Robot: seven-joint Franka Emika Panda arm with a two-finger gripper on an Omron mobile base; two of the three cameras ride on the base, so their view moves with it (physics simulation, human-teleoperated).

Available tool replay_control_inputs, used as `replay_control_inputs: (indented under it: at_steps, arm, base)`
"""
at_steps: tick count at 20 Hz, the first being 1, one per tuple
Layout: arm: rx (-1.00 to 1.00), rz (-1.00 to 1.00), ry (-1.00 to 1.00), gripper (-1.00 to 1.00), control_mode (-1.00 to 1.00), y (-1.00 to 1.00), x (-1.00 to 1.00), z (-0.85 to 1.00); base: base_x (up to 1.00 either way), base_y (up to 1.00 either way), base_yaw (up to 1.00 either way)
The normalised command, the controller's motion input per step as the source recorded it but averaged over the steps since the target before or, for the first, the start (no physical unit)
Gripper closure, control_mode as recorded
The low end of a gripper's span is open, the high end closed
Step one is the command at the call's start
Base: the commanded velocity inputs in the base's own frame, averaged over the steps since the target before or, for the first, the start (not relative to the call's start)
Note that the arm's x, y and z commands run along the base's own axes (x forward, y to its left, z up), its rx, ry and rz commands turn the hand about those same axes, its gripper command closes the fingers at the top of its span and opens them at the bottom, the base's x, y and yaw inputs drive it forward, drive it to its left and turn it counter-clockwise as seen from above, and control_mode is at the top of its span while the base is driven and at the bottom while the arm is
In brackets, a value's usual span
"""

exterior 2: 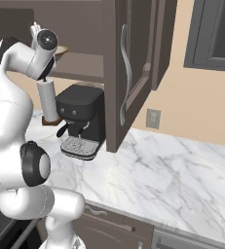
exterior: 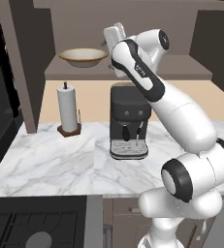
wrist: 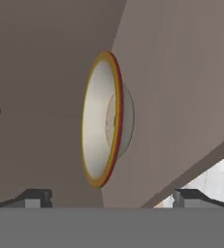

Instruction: Pick up the bowls from the cabinet and place each bowl in front of a stool on the dining counter.

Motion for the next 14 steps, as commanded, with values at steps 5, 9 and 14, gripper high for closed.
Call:
replay_control_inputs:
  at_steps: [5,9,14]
  arm:
    - [0.0,0.0,0.02,-1.0,-1.0,0.03,0.31,-0.01]
    - [0.0,0.0,0.07,-1.0,-1.0,0.1,0.26,0.0]
    - [0.0,-0.01,0.1,-1.0,-1.0,0.13,0.19,-0.02]
  base:
    - [0.0,0.0,0.0]
    - [0.0,0.0,0.0]
    - [0.0,0.0,0.0]
